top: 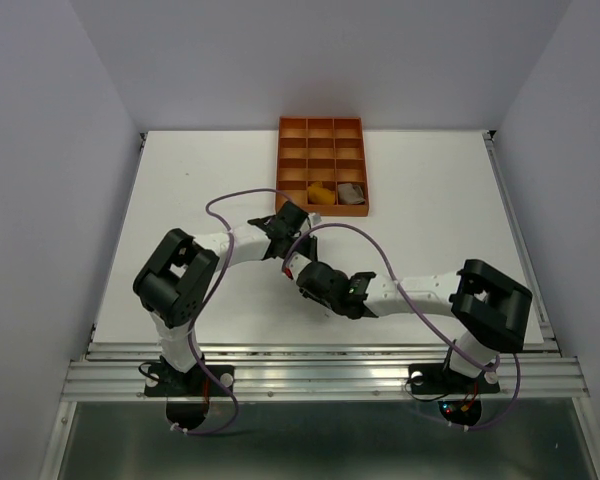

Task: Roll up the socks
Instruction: Roll the sock at the center of the board.

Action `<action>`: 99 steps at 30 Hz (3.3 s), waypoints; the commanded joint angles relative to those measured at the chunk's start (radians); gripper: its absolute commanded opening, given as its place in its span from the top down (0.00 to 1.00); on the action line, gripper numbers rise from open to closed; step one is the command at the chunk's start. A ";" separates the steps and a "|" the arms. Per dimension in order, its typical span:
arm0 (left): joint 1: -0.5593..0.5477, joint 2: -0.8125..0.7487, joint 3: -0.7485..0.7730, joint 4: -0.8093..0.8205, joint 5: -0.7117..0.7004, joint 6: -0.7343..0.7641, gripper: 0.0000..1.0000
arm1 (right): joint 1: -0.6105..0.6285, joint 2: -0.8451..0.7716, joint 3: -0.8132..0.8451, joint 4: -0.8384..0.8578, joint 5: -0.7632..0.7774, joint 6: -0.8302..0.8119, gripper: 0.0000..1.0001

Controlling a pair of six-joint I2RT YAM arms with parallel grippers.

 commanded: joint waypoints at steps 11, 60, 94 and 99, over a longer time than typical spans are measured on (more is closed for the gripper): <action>0.045 -0.038 0.001 -0.124 0.043 0.037 0.75 | -0.005 0.062 -0.004 -0.041 -0.073 0.011 0.99; 0.104 -0.118 -0.053 0.217 0.072 0.049 0.57 | -0.589 0.180 -0.089 0.195 -0.925 0.452 0.99; 0.066 -0.095 0.025 0.082 -0.106 0.081 0.11 | -0.589 0.173 -0.096 0.184 -0.971 0.357 0.99; 0.067 -0.062 0.030 0.092 -0.088 0.083 0.17 | -0.589 0.170 -0.096 0.186 -0.980 0.350 0.99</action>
